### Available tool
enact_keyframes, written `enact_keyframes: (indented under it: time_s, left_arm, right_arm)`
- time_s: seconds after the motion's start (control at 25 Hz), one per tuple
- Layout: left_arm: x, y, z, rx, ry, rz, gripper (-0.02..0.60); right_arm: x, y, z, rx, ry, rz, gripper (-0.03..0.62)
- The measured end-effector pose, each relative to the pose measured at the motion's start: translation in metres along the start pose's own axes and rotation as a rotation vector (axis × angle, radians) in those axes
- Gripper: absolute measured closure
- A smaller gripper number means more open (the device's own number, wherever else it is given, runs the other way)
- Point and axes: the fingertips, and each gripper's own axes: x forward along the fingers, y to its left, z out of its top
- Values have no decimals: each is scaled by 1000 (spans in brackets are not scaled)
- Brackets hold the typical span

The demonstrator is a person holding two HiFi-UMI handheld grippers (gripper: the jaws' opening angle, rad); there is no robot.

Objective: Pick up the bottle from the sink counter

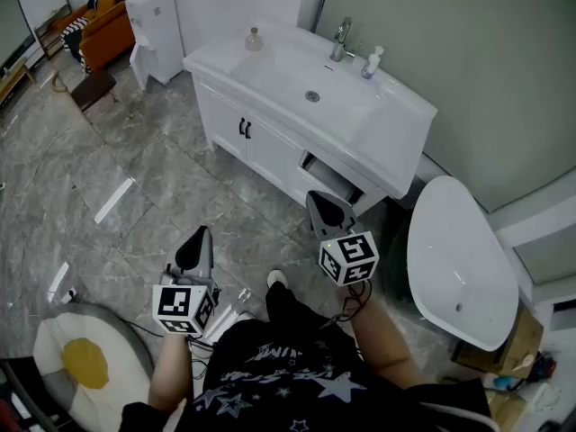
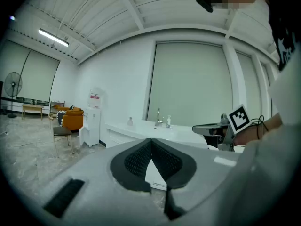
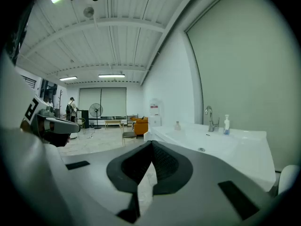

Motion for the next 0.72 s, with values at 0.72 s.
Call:
enact_keyframes:
  time_s: [0.72]
  left_arm:
    - [-47, 62, -7, 33, -8, 28, 561]
  right_arm:
    - [27, 53, 5, 107, -58, -17, 529]
